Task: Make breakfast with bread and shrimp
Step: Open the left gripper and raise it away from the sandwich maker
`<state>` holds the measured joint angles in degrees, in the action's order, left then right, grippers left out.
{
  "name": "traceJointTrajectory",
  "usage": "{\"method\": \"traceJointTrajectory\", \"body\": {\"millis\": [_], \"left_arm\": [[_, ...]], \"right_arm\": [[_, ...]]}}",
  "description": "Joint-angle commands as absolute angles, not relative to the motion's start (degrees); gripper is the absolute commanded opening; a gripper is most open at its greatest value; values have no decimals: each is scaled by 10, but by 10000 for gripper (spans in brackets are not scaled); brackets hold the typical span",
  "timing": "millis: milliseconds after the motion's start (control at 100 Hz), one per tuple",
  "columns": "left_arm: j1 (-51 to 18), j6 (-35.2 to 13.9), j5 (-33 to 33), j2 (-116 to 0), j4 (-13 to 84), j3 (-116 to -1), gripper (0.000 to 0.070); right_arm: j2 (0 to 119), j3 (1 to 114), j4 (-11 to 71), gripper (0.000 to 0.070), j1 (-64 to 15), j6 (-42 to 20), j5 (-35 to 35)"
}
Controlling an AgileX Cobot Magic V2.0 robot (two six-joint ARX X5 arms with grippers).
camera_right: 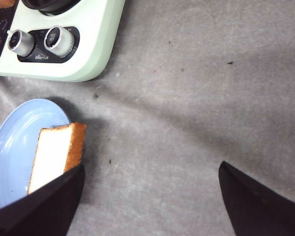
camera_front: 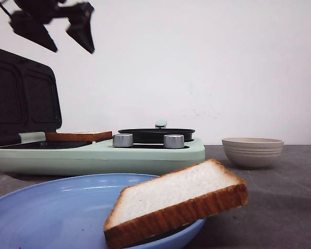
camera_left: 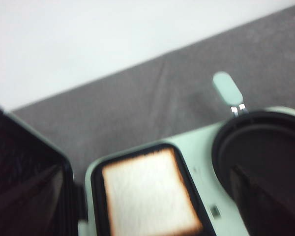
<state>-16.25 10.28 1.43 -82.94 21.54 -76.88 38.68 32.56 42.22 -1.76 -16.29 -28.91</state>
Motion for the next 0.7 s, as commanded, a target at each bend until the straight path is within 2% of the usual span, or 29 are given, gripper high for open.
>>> {"method": "traceJointTrajectory", "body": {"millis": [0,100,160,360,500,590,640,690], "left_arm": [[-163,89,15,-815,240,-781,700],[-160,50,18,-788,276,-781,700],[-158,32,43,-774,292,-781,700],[-144,31,176,-726,300,-752,700],[-133,20,216,-694,300,-709,700],[-125,16,248,-661,273,-665,698],[-120,1,268,-638,244,-636,660],[-114,-13,291,-613,214,-605,660]], "right_arm": [[388,336,420,549,-17,-156,-292],[388,336,420,548,-17,-157,-300],[388,336,420,549,-17,-158,-302],[389,336,421,548,-17,-161,-312],[389,336,421,548,-18,-168,-317],[389,336,421,549,-18,-177,-322],[389,335,421,548,-20,-176,-332],[389,335,421,548,-24,-177,-339]]}}
